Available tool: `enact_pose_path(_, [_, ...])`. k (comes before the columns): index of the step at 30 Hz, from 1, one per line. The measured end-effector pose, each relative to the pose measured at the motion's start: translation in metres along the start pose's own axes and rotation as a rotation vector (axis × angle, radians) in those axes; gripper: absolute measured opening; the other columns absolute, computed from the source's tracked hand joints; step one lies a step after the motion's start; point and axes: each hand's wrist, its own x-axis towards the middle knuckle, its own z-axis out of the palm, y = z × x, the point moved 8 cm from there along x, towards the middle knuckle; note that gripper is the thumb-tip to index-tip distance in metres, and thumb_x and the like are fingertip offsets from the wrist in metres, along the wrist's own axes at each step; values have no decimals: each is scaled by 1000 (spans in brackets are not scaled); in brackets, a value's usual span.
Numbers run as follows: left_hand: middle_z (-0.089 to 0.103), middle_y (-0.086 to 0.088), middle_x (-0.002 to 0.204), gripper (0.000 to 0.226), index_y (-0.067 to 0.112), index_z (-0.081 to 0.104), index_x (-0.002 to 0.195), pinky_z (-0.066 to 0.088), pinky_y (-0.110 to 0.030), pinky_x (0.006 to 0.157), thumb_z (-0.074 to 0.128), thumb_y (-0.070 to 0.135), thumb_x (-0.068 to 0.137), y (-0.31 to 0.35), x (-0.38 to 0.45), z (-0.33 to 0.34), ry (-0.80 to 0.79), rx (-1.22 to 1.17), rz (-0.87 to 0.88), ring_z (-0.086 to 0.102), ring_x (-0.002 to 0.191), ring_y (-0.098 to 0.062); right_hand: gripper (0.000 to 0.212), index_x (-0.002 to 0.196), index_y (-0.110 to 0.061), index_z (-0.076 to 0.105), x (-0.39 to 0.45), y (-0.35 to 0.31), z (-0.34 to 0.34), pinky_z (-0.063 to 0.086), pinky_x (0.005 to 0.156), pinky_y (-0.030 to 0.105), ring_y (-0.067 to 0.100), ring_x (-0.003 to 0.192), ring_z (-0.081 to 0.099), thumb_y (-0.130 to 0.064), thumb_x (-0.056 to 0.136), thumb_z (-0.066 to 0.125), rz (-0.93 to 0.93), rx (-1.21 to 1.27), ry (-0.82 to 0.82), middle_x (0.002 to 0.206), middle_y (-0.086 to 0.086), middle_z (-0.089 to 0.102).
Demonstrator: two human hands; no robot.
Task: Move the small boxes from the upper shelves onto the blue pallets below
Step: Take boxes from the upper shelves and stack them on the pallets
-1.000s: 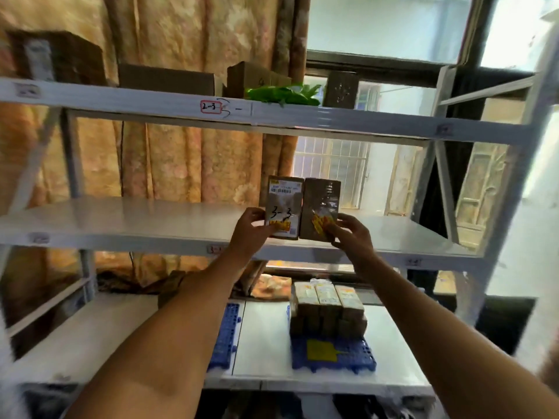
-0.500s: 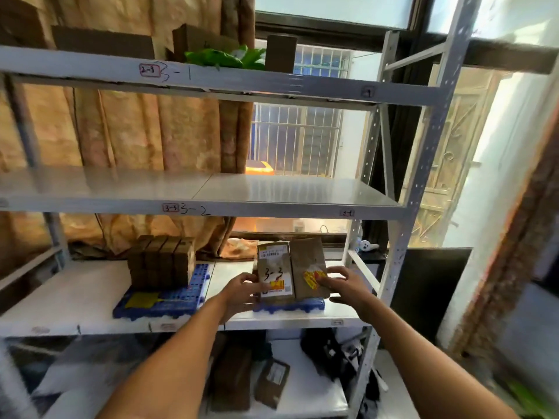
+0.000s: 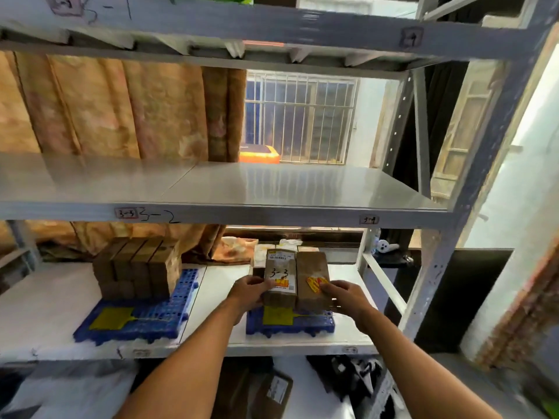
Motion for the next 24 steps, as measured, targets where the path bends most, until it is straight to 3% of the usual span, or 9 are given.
enact_pose_path(3, [73,-4,110,37,16,66,112,63,-35,80,81,35,84,14,54,-2,35,55,9,70,98,-21,32,109,-9,74,56,-12,4,61,94,49,28,98,71,-35,91,77,6,-31,25,109,17,75])
enact_pose_path(5, [73,-3,108,41,16,67,115,61,-29,70,79,40,84,29,81,-5,67,110,36,70,95,-19,23,95,-12,77,85,-24,5,58,96,57,29,90,69,-33,88,81,5,-34,56,107,22,76])
enact_pose_path(7, [74,-5,108,42,15,69,116,60,-30,70,78,42,85,44,106,-8,117,152,65,71,93,-20,27,91,-9,78,112,-34,7,57,93,55,30,85,68,-36,88,80,18,-66,68,104,24,76])
enact_pose_path(12, [73,-11,117,43,9,71,116,55,-42,100,75,41,87,60,150,-12,202,248,44,69,106,-28,38,103,0,78,164,-48,13,56,74,37,26,79,64,-36,93,75,46,-159,60,90,17,71])
enact_pose_path(16, [61,-10,134,53,13,57,133,47,-42,109,73,40,90,63,165,-7,249,297,24,58,124,-31,36,110,-2,76,194,-52,17,59,90,42,27,88,67,-33,97,67,68,-237,47,100,16,73])
enact_pose_path(18, [60,-11,137,50,13,56,134,48,-40,106,68,39,94,60,170,-1,238,407,-9,57,124,-30,34,111,-8,76,201,-52,19,56,100,45,30,102,70,-36,99,60,70,-393,29,108,13,74])
enact_pose_path(20, [62,-12,135,45,11,61,131,51,-40,104,65,39,95,57,175,2,207,554,-41,60,121,-30,35,101,-13,76,201,-53,20,55,101,41,30,107,71,-41,99,56,65,-555,17,111,11,76])
enact_pose_path(24, [62,-14,136,47,9,61,133,49,-41,105,57,42,99,50,179,7,177,674,-82,60,121,-31,30,75,-17,66,206,-49,21,56,93,40,33,100,71,-37,96,60,56,-603,35,100,16,74])
